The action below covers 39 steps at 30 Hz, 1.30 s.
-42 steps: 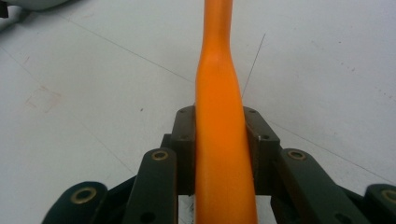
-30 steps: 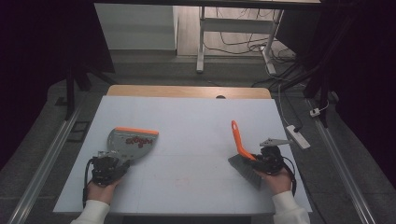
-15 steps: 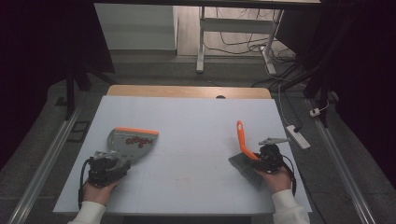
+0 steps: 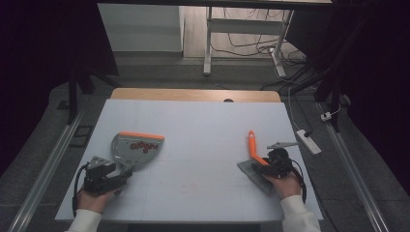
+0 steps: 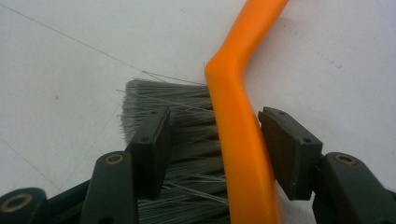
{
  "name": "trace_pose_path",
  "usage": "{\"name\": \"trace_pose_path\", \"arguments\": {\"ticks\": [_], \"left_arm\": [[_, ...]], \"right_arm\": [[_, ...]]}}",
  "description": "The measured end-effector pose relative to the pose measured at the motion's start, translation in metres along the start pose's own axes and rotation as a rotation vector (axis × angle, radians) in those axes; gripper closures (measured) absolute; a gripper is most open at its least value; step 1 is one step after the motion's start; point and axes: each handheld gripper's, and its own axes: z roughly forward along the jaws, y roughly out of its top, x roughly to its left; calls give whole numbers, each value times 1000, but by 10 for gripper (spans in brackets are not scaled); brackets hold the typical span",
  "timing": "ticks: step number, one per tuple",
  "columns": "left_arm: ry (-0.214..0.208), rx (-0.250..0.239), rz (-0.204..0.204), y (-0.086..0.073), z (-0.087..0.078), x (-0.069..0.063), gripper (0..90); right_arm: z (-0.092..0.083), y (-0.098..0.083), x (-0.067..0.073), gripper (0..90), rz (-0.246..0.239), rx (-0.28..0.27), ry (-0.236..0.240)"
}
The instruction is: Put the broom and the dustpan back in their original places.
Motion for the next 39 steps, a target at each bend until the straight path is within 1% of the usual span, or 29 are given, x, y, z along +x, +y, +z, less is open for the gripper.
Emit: {"name": "trace_pose_path", "arguments": {"ticks": [2,3,4,7,11,13,16,21,23,26,28,29,33,35,39], "left_arm": [[0,2,7,0,0,-1,270],[1,2,10,0,0,-1,258],[0,2,13,0,0,-1,249],[-4,-3,21,1,-1,-2,237],[-6,-25,41,3,-5,-3,232],[-17,-34,56,3,-7,-4,232],[-28,-32,71,4,-8,-6,233],[-34,-28,86,4,-7,-9,237],[-44,-30,99,6,-8,-10,240],[-61,-24,131,9,-7,-14,244],[-75,-19,157,11,-6,-17,248],[-76,-19,171,12,-6,-19,249],[-110,-15,214,18,-3,-24,251],[-133,-10,236,21,-1,-27,252],[-172,13,309,27,4,-36,254]], "right_arm": [[1,0,0,424,16,7,-7],[1,1,0,426,10,15,-23],[1,0,1,426,6,9,-33],[1,1,2,426,1,10,-37],[-2,1,3,419,-5,-15,-37],[-4,1,3,418,-7,-33,-32],[-8,1,3,418,-11,-55,-31],[-11,0,5,420,-22,-71,-20],[-15,0,7,420,-36,-91,-19],[-19,1,10,422,-42,-113,2],[-20,1,12,424,-56,-121,25],[-20,1,13,424,-65,-123,35],[-20,0,18,426,-99,-133,76],[-20,1,21,426,-119,-140,91],[-20,0,30,426,-159,-160,113]]}}
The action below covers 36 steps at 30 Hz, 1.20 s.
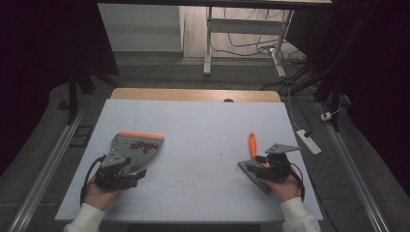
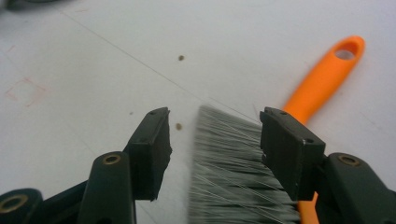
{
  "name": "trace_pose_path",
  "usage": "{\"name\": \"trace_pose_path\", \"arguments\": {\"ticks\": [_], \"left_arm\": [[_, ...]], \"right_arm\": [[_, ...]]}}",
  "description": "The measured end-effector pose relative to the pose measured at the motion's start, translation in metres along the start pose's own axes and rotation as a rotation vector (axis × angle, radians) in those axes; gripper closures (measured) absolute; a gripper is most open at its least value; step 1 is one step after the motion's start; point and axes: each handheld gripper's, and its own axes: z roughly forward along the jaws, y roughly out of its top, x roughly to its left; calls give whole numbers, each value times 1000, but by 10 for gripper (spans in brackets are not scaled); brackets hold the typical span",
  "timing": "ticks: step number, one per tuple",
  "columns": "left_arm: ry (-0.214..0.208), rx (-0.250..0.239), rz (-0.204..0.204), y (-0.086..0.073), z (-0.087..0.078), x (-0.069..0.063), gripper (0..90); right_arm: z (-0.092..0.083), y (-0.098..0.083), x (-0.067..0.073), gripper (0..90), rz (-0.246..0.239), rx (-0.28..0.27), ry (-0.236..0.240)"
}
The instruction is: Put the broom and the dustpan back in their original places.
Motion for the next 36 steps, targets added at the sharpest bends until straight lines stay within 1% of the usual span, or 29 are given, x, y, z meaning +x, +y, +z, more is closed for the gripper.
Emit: {"name": "trace_pose_path", "arguments": {"ticks": [2,5,6,7,10,12,14,19,22,26,30,33,36], "left_arm": [[-28,10,34,4,4,-3,254],[-67,29,62,8,11,-5,253],[-74,35,66,8,12,-6,253],[-85,45,72,8,14,-6,253],[-96,68,91,7,17,-7,251],[-115,75,91,5,18,-6,251],[-131,75,89,3,17,-6,251],[-135,81,79,-4,18,-10,251],[-117,91,98,-5,19,-14,251],[-114,93,88,-6,20,-15,251],[-109,91,68,-6,20,-14,251],[-109,89,65,-6,20,-13,251],[-109,88,63,-6,19,-13,251]], "right_arm": [[1,-1,5,426,-27,-9,11],[3,-2,14,425,-68,-10,20],[3,-3,18,426,-82,-12,23],[3,-3,20,426,-88,-16,24],[3,-5,28,426,-101,-33,36],[4,-6,33,426,-107,-44,45],[6,-6,36,425,-114,-45,42],[11,-9,42,425,-124,-27,46],[11,-11,43,425,-132,-23,55],[9,-13,40,425,-136,-31,63],[6,-15,37,425,-137,-37,60],[4,-15,36,425,-134,-46,60],[4,-14,37,425,-144,-48,60]]}}
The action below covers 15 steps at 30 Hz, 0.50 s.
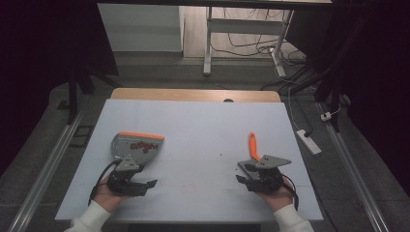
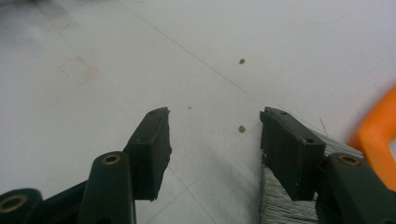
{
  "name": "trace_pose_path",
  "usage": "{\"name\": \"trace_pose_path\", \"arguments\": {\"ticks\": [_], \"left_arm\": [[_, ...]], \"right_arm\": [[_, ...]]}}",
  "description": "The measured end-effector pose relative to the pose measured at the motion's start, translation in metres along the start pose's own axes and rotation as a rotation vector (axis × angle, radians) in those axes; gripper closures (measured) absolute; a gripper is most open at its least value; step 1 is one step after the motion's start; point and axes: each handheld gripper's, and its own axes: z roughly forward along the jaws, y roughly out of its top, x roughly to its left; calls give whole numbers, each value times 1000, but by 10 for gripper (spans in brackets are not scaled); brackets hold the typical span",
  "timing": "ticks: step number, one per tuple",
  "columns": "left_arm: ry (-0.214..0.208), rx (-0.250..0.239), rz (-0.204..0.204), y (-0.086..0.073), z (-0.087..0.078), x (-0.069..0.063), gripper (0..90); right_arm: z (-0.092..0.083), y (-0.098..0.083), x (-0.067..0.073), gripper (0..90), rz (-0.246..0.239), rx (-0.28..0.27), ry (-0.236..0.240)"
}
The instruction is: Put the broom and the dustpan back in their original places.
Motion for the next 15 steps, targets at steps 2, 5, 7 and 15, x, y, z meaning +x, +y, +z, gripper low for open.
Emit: {"name": "trace_pose_path", "arguments": {"ticks": [2,5,7,15], "left_arm": [[0,-1,-2,0,0,0,251],[-2,-2,-3,0,-1,0,251],[-1,-5,-5,0,-1,0,252],[-3,-4,-11,0,-1,1,251]], "right_arm": [[1,0,1,425,-6,4,0],[1,0,1,425,-9,6,0],[1,0,1,425,-12,8,-4],[0,0,0,424,-10,3,-7]]}}
